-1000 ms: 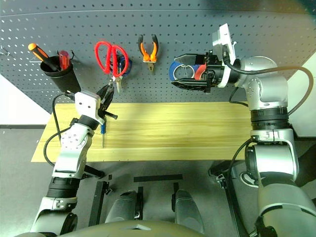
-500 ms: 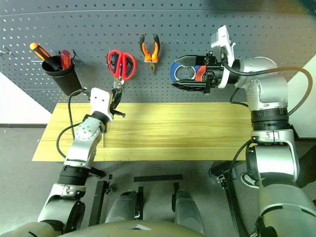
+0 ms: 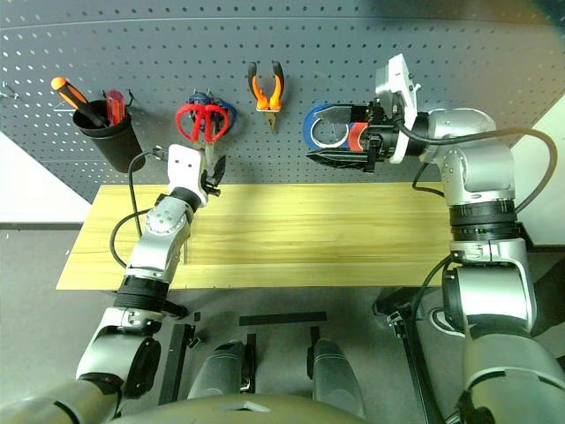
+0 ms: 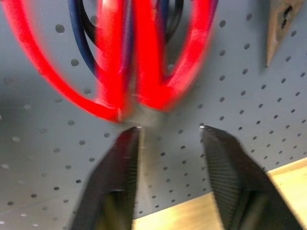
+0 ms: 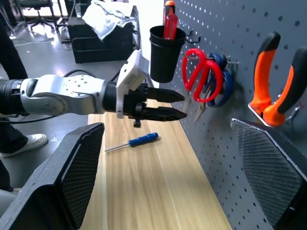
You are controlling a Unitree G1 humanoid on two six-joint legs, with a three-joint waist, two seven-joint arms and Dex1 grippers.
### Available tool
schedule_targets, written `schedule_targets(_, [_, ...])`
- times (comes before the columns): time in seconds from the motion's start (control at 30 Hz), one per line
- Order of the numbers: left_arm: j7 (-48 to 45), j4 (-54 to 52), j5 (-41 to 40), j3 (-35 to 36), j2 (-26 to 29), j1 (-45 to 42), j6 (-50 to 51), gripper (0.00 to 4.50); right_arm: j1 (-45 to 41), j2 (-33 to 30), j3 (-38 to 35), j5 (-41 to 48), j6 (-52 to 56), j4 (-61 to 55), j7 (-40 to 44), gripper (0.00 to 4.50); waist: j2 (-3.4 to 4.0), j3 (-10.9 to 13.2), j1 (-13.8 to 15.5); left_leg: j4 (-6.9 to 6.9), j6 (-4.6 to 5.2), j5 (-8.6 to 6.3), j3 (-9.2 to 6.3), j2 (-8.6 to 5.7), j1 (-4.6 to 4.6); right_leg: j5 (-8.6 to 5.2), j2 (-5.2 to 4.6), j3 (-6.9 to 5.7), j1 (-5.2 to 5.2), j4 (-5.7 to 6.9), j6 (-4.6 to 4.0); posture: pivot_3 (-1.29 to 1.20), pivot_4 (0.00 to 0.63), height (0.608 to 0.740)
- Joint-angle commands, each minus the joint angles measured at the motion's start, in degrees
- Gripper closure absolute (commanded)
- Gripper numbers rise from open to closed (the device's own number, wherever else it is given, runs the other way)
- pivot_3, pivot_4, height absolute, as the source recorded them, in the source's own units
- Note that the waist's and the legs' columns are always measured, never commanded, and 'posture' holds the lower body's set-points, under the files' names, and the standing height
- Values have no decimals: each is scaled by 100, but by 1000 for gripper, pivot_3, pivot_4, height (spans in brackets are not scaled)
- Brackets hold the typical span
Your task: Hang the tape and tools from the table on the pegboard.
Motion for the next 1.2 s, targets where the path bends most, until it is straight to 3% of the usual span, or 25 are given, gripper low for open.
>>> schedule_targets(0.03, [-143, -683, -322, 147, -42, 135, 42, 774, 21, -126, -133, 74, -10, -339, -27, 0, 0, 0, -1, 0, 0, 0, 0, 0, 0, 0, 0, 0, 0, 0, 0, 19, 133, 740])
schedule_targets(0.1, [-239, -1110, -663, 261, -119, 309, 291, 152, 105, -151, -142, 100, 34, -434, -40, 0, 0, 0, -4, 0, 0, 0, 0, 1, 0, 0, 0, 1, 0, -1, 0, 20, 130, 740])
schedule_targets(0.13, [-315, -1364, -841, 311, -125, 419, 456, 68, 159, -161, -141, 121, 68, -495, -39, 0, 0, 0, -4, 0, 0, 0, 0, 1, 0, 0, -1, 1, 0, 0, 0, 21, 130, 740])
schedule_targets(0.33, [-523, -2574, -1296, 540, 231, 1097, 1474, 68, 457, -49, -86, 325, 402, -978, -103, 0, 2, -2, -13, 0, 0, 0, 1, 3, 3, 0, 2, 4, 0, 4, 0, 49, 125, 740])
schedule_targets(0.53, [-397, -2971, -1322, 862, 877, 1395, 2820, 68, 746, 149, 449, 164, 717, -1626, -379, 0, 0, -6, 0, 3, 1, -1, -4, 3, 7, 0, 5, 5, 1, 18, 0, 77, 128, 740])
schedule_targets(0.77, [-9, -2376, -1137, 972, 1402, 989, 4564, 68, 417, 597, 876, -46, 716, -1149, -567, 0, -1, -6, 18, 8, 4, -2, -6, -2, 6, 0, 3, 4, 3, 19, 0, 120, 145, 740])
schedule_targets(0.87, [359, -1890, -1179, 1217, 1214, 569, 5001, 68, 191, 719, 986, -189, 543, -765, -492, 0, -1, -6, 32, 8, 3, -2, -8, -3, 6, 0, 4, 2, 3, 20, 0, 137, 158, 740])
schedule_targets(1.2, [920, 175, -1017, 1389, 1063, -725, 5400, 68, -262, 799, 1174, -615, 3, 142, -109, 0, -8, 4, 166, 0, 5, -3, -9, -2, 5, 0, 6, -1, 1, 10, 0, 137, 206, 740])
